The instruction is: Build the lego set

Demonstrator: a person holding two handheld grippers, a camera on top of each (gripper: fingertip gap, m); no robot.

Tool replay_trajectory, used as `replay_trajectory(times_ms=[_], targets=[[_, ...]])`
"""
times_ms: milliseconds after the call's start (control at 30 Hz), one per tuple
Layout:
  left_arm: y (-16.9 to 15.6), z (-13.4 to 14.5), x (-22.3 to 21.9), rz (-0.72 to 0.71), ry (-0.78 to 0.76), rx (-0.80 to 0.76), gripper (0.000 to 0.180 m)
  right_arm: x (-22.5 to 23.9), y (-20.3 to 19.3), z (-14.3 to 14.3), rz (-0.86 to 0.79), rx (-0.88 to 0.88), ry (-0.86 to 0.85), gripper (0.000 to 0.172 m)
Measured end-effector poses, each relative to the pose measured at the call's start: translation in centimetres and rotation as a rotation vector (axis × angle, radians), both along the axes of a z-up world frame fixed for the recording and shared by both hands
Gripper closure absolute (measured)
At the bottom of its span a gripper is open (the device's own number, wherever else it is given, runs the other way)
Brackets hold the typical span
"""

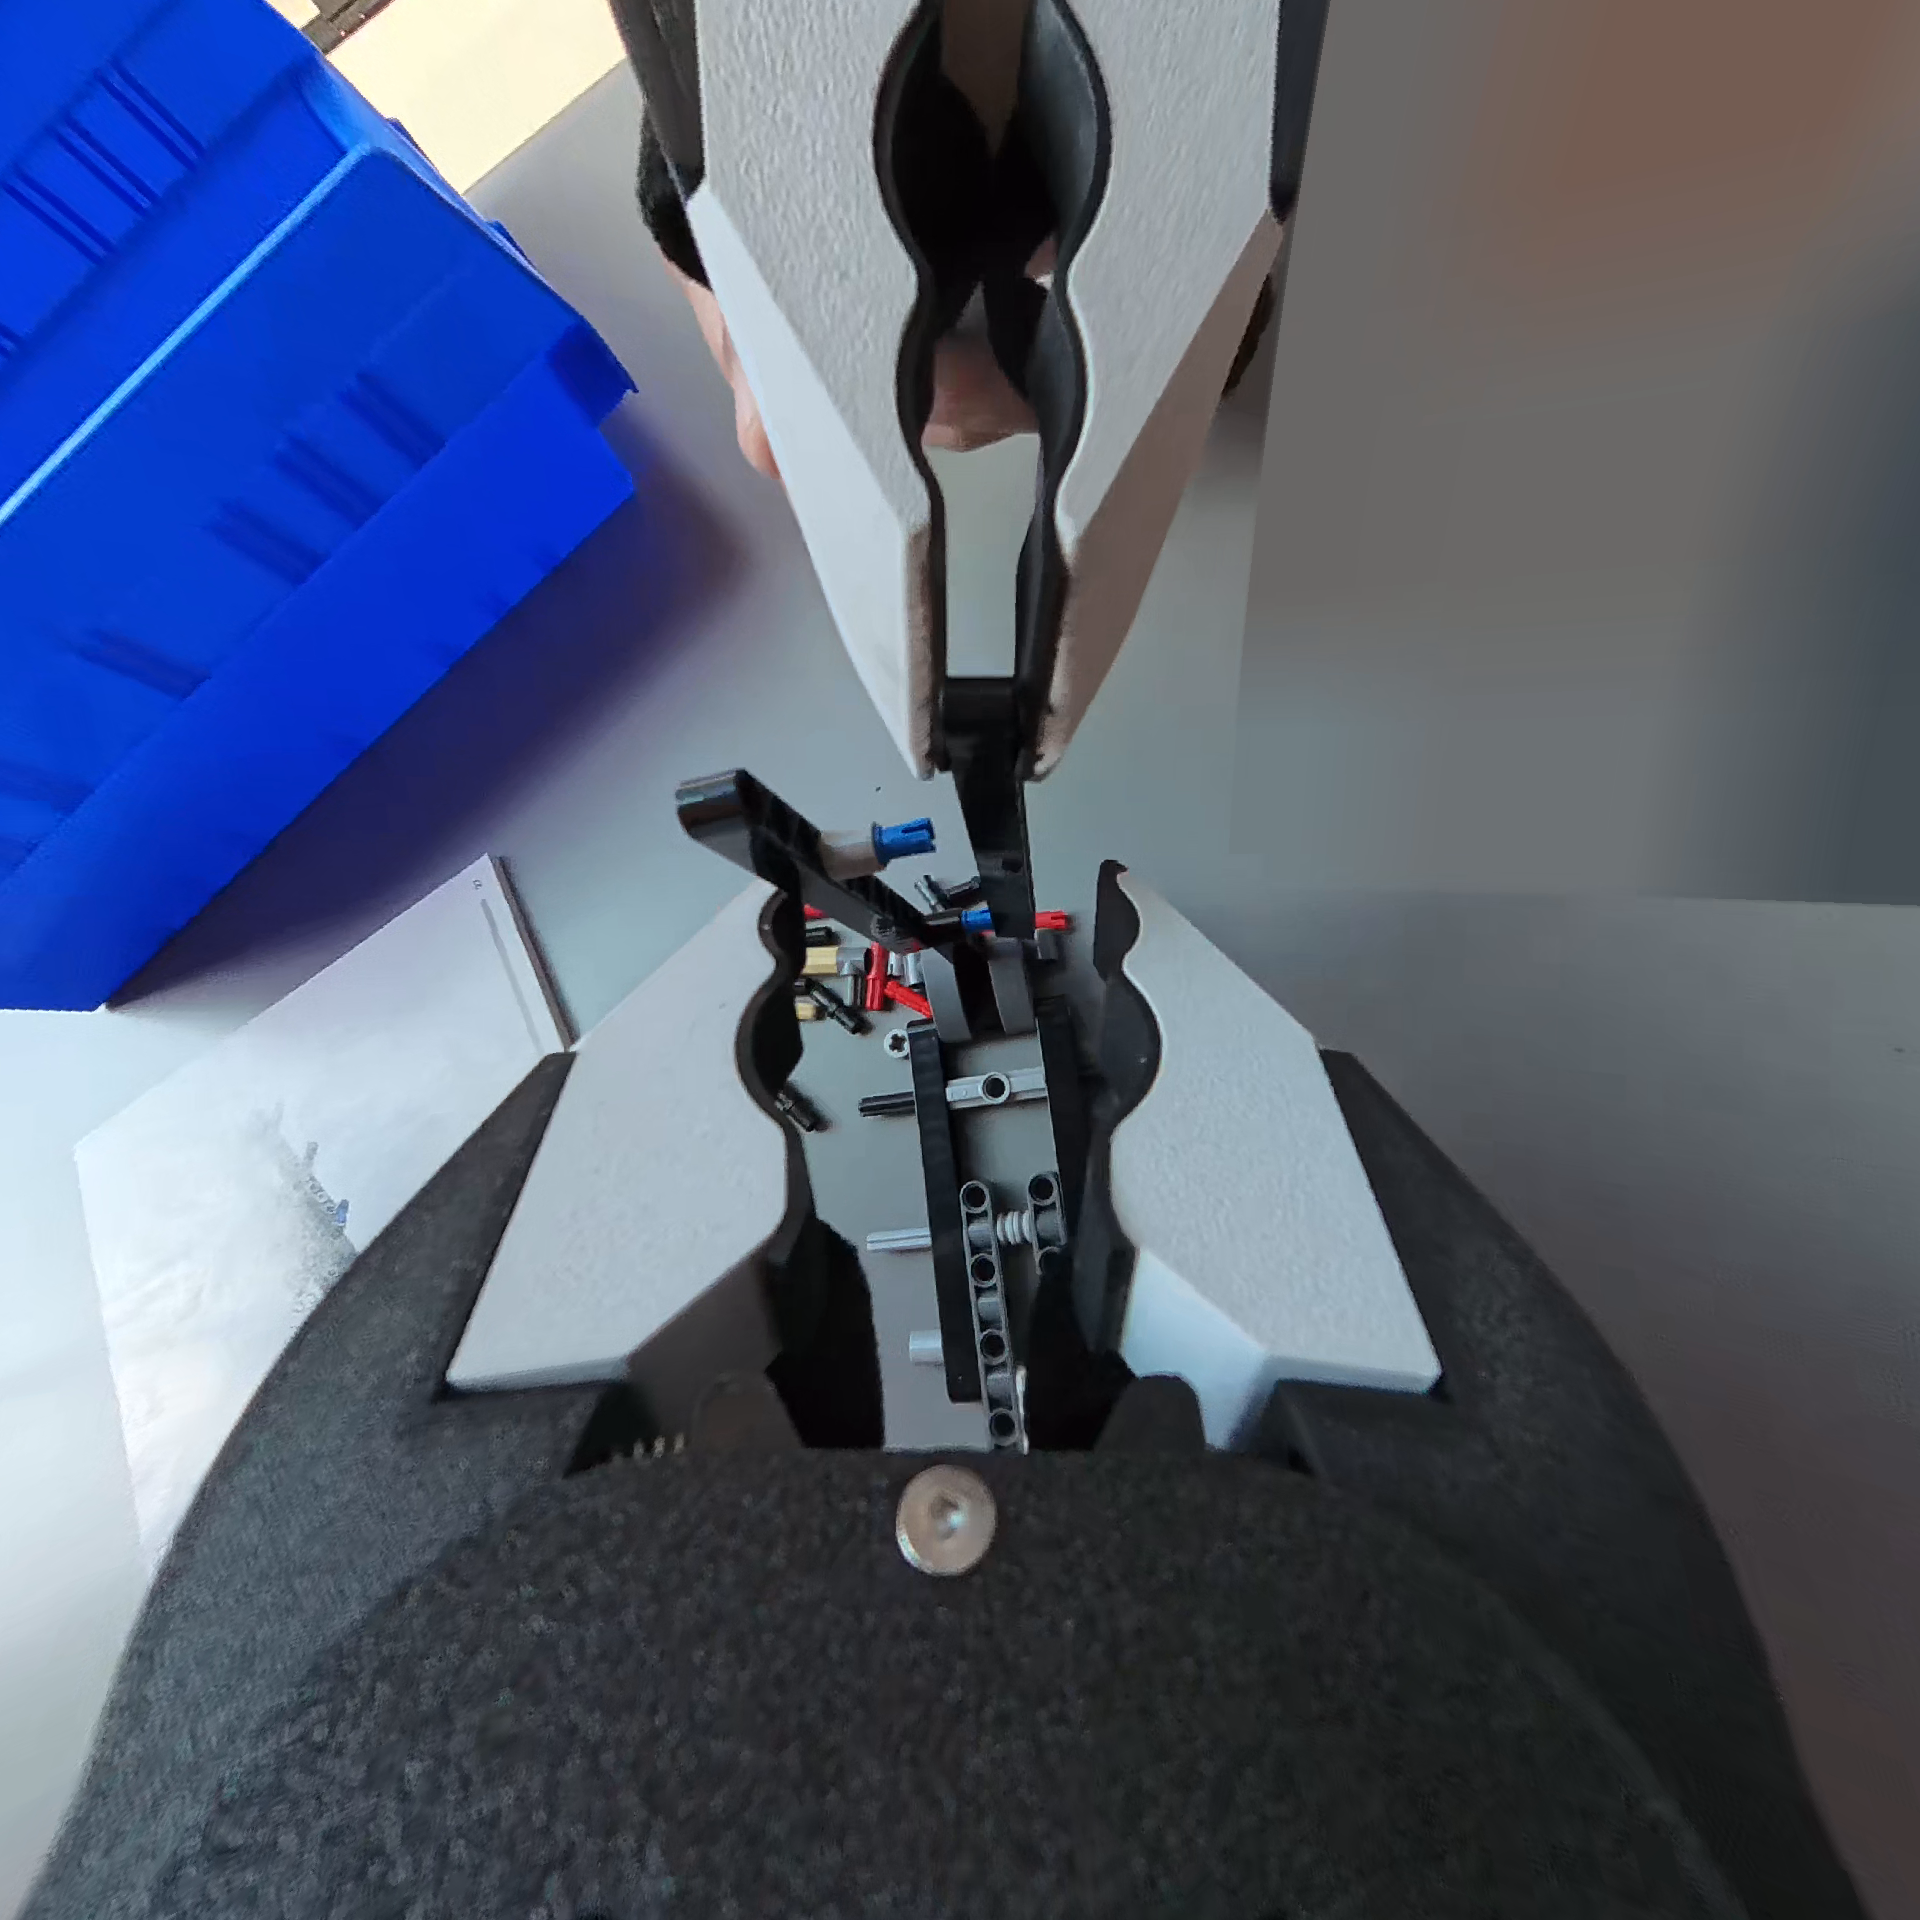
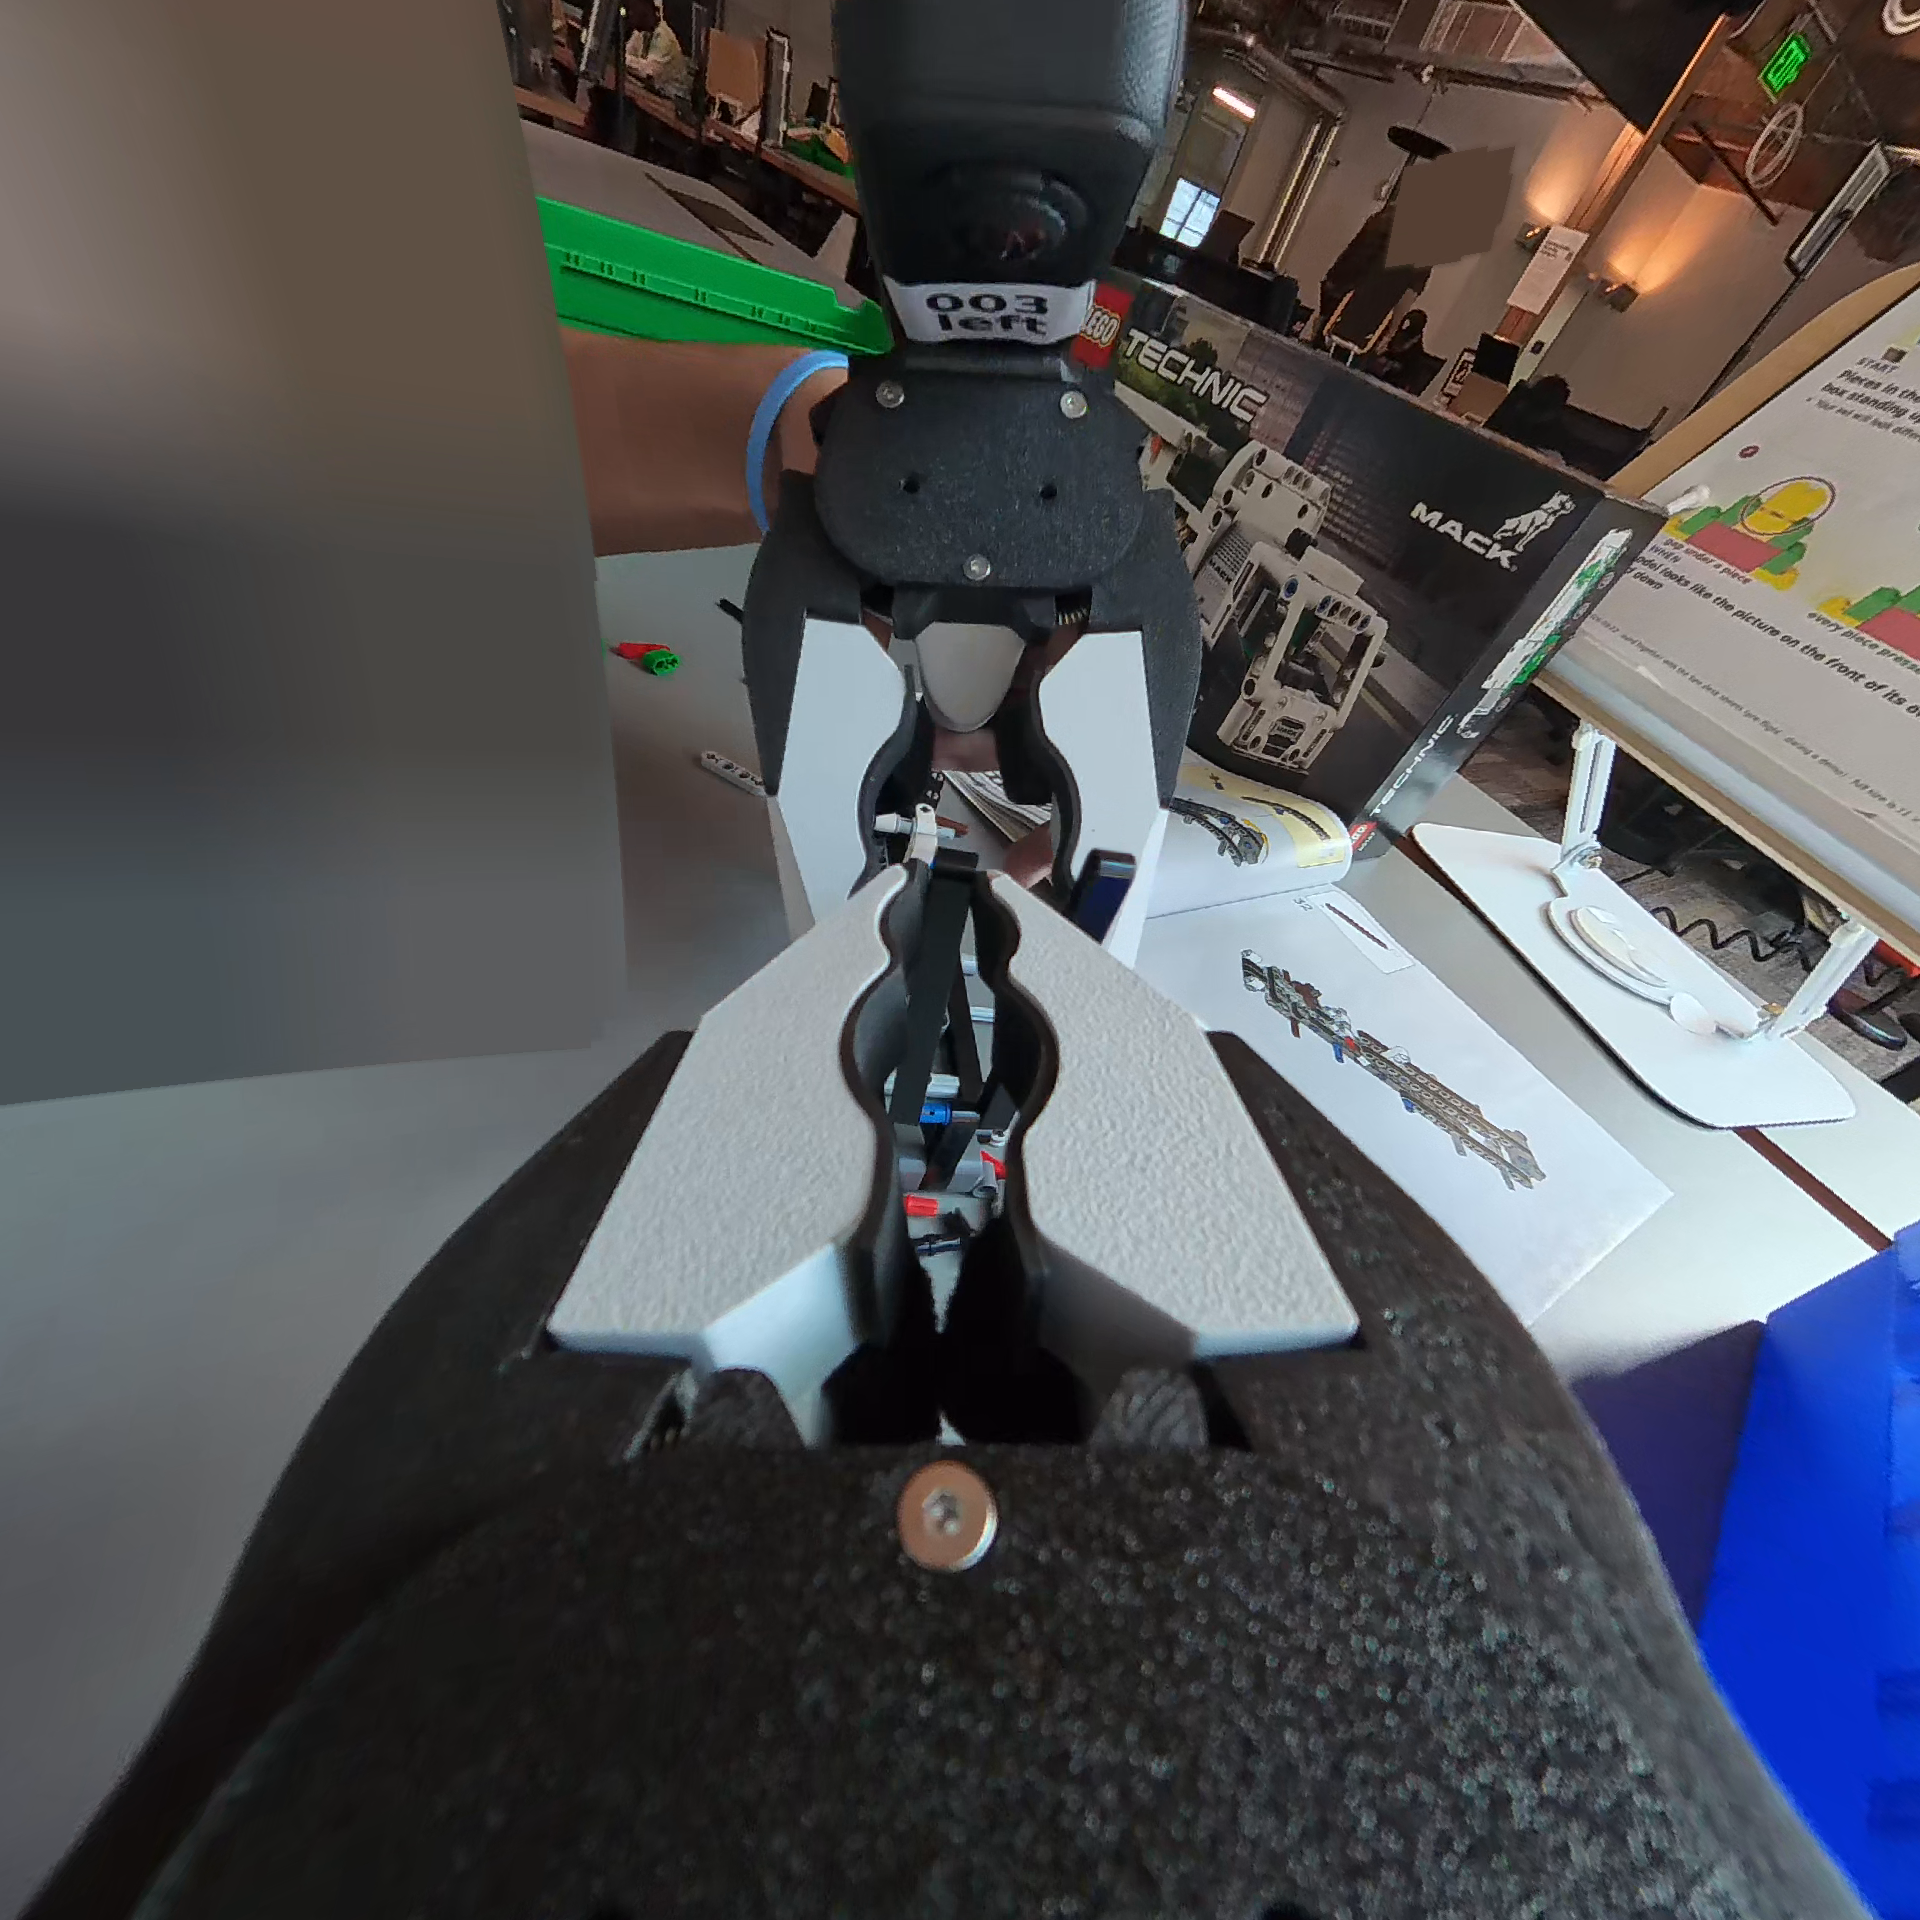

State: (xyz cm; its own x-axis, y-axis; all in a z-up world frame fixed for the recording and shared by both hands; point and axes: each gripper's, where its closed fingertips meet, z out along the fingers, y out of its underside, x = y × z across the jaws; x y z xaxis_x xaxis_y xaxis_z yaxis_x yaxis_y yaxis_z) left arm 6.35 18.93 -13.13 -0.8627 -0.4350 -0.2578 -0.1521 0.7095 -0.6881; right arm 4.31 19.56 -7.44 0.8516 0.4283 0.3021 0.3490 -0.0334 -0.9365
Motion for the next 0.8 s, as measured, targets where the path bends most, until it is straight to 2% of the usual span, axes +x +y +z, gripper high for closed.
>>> replay_trajectory(times_ms=[133, 300, 600, 800], targets=[[-0.43, 0.16, 0.23, 0.005, 0.002, -0.036, 0.131, 0.22, 0.13, 0.03, -0.011, 0.004, 0.001, 0.164], [-0.51, 0.46, 0.52, 0.015, -0.012, -0.048, 0.145, 0.25, 0.16, 0.1, -0.012, 0.009, -0.003, 0.166], [-0.49, 0.48, 0.63, 0.016, 0.013, -0.096, 0.147, 0.49, 0.25, 0.14, -0.022, 0.032, -0.021, 0.164], [-0.52, 0.46, 0.71, 0.017, 0.03, -0.129, 0.147, 0.65, 0.24, 0.13, -0.004, -0.027, 0.096, 0.164]])
